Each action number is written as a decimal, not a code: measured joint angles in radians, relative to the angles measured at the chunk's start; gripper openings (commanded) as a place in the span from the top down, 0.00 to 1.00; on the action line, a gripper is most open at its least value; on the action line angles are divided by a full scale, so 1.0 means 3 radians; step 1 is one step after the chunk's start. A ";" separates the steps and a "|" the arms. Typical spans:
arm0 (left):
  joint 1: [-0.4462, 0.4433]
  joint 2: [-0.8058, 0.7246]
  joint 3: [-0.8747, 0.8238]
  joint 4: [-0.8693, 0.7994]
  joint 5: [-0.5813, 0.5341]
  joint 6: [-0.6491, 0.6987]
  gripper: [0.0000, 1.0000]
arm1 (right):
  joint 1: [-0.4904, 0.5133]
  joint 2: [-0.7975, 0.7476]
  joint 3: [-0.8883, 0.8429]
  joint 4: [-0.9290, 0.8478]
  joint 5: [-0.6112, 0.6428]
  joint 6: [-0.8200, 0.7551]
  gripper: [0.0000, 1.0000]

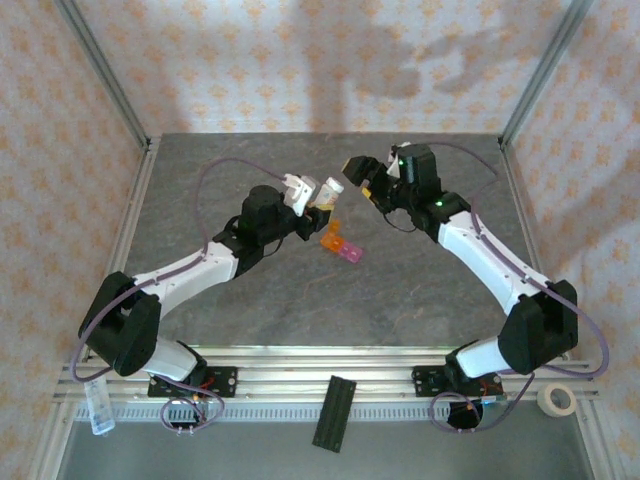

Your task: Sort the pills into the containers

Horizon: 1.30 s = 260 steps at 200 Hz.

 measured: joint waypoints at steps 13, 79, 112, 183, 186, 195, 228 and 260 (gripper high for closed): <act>-0.0001 0.0000 0.0000 -0.0038 -0.0046 0.0066 1.00 | 0.0051 0.0024 0.0018 -0.0045 0.0046 0.0031 0.17; -0.0041 0.0001 0.0000 -0.0095 -0.0123 0.0193 1.00 | 0.0219 0.0210 0.0122 -0.0056 0.0098 0.0134 0.24; -0.0045 0.0001 0.0000 -0.0111 -0.0123 0.0215 1.00 | 0.0273 0.0310 0.0193 -0.0037 0.0095 0.0177 0.33; -0.0045 0.0001 0.0000 -0.0149 -0.0128 0.0214 1.00 | 0.0331 0.0364 0.0216 -0.0004 0.0080 0.0187 0.66; -0.0045 0.0001 0.0000 -0.0149 -0.0132 0.0214 1.00 | 0.0331 0.0364 0.0216 -0.0005 0.0080 0.0184 0.67; -0.0045 0.0001 0.0000 -0.0149 -0.0132 0.0212 1.00 | 0.0329 0.0364 0.0216 -0.0005 0.0081 0.0149 0.68; -0.0036 0.0001 0.0000 -0.0139 -0.0067 0.0150 1.00 | 0.0290 0.0356 0.0216 0.0004 0.0008 -0.0123 0.68; 0.0122 0.0001 0.0000 0.0061 0.0446 -0.0221 1.00 | 0.0094 0.0226 -0.0022 0.0425 -0.0486 -0.0397 0.67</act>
